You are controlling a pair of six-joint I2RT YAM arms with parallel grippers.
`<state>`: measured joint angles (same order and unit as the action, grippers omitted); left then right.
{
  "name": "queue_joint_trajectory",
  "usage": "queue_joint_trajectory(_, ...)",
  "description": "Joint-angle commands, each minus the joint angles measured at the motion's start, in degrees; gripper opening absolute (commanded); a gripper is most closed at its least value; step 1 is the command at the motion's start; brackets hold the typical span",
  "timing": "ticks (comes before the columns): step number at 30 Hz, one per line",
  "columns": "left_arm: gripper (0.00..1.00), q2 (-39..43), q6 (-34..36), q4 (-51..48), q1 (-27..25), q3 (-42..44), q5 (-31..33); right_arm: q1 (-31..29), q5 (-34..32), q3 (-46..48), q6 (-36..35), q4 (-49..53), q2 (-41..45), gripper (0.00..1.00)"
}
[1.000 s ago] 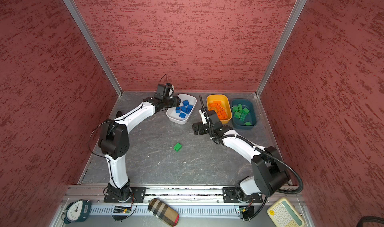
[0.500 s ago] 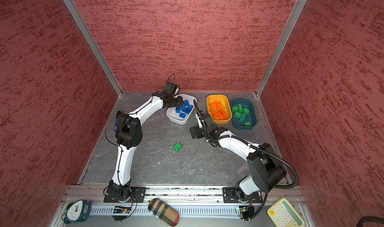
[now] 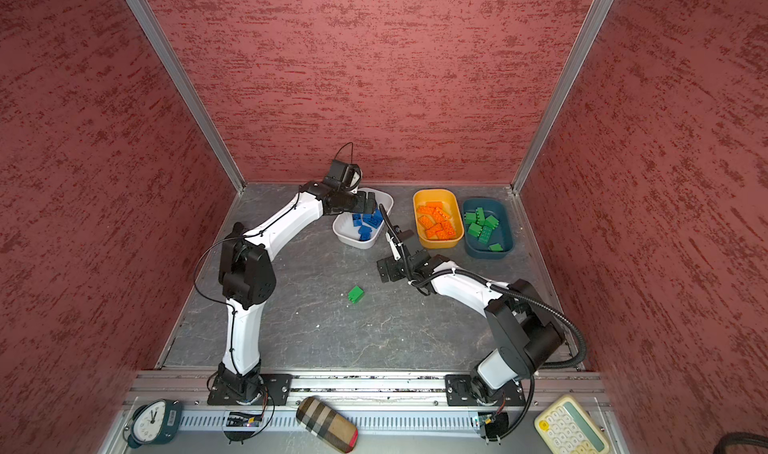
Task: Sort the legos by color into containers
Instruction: 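Grasp the last green brick with the right gripper while the left draws back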
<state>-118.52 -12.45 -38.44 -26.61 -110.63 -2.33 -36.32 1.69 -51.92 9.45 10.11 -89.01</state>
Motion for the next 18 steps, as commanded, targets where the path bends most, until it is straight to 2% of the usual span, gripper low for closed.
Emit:
queue_joint_trajectory(1,1.0,5.06,-1.58,4.55,0.75,4.32,0.74,-1.8,2.28,-1.13,-3.2,-1.83,-0.43,0.99)
queue_joint_trajectory(6,0.99,15.43,-6.49,11.73,3.38,16.8,1.02,-5.86,6.26,-0.04,-6.28,-5.33,-1.35,0.99)
queue_joint_trajectory(11,0.99,28.03,-12.72,17.78,8.82,32.83,1.66,-11.14,4.95,2.42,-8.92,-11.93,-2.46,0.99)
queue_joint_trajectory(18,1.0,43.71,-16.57,17.71,16.35,49.68,6.34,-16.75,-3.97,-0.96,-10.2,-8.7,-8.87,0.99)
